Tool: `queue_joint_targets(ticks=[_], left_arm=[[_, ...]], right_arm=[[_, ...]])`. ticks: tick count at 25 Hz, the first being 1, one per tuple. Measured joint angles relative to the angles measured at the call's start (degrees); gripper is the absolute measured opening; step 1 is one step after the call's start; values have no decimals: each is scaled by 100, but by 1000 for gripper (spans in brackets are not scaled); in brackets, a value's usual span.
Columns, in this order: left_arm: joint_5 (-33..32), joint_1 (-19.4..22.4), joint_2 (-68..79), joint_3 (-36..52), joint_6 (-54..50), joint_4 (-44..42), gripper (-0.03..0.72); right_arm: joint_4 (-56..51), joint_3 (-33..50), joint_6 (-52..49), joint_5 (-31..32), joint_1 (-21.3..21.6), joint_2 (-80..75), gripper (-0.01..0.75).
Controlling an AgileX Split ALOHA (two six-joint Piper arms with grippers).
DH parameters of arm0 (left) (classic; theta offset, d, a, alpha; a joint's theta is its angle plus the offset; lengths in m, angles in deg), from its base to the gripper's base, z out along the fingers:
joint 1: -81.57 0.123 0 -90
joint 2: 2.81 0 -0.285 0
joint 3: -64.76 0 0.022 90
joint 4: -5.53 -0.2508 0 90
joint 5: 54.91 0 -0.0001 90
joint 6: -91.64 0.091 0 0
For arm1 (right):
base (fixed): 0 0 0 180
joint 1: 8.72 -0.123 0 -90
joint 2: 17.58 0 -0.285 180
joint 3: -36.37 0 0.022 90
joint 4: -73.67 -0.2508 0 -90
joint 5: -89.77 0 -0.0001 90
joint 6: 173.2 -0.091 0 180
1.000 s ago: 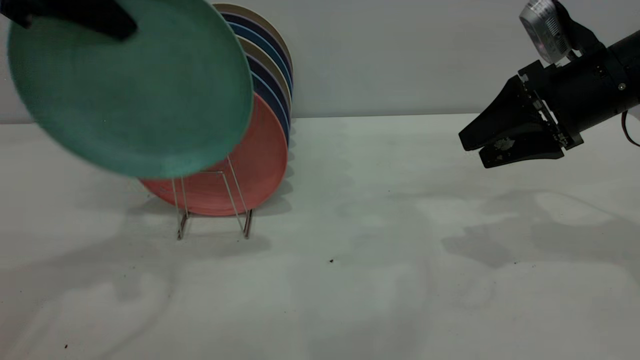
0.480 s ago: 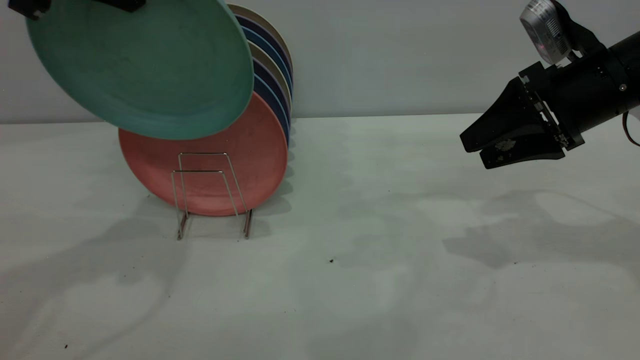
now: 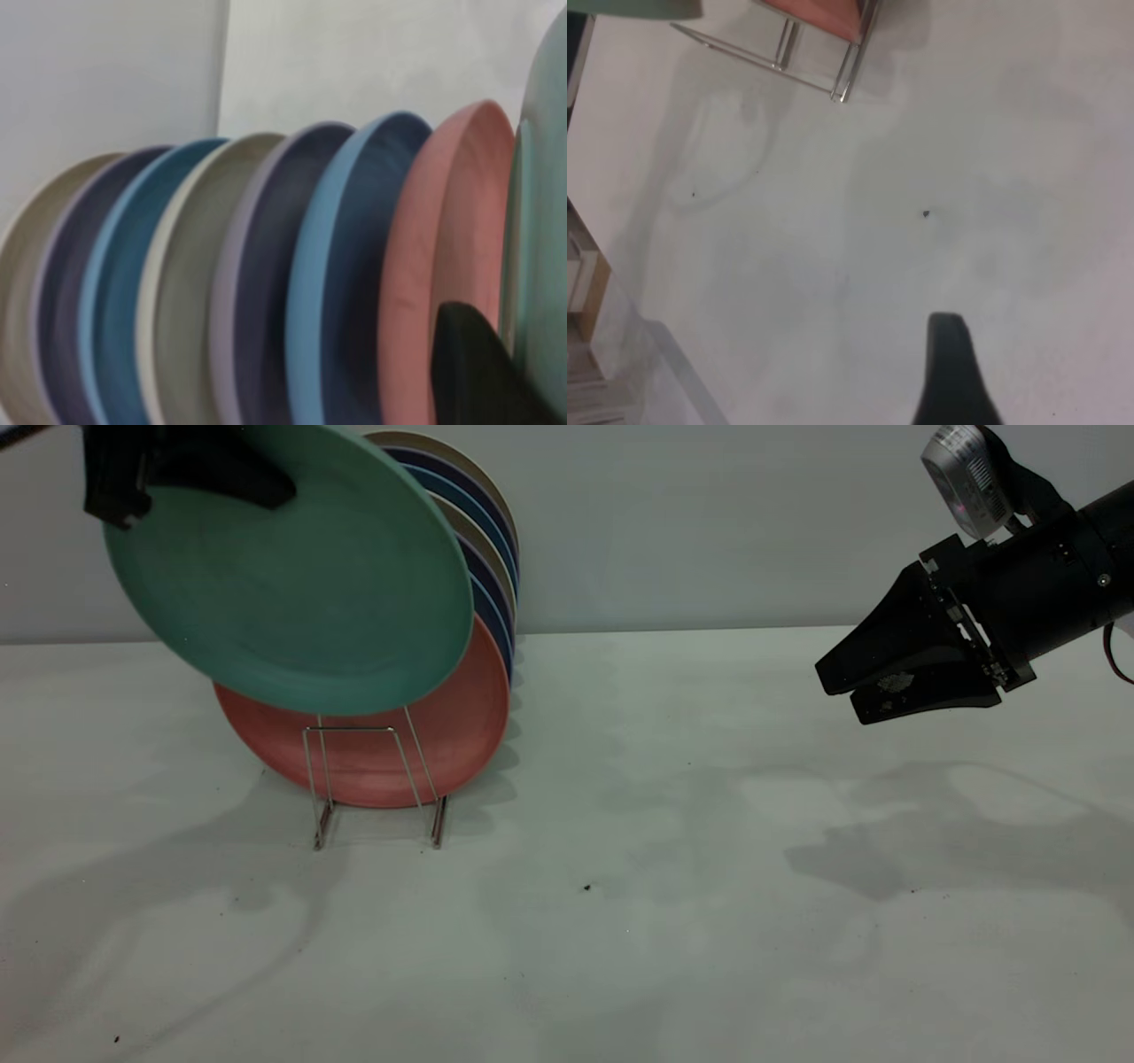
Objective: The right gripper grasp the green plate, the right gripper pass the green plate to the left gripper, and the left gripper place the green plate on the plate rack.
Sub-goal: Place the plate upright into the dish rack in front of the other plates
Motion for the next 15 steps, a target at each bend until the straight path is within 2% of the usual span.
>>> queue_joint_targets(ticks=[15], left_arm=[[104,0,894,-32,0,65,133]], right_arm=[[5,0,0,-5,0,0,528]])
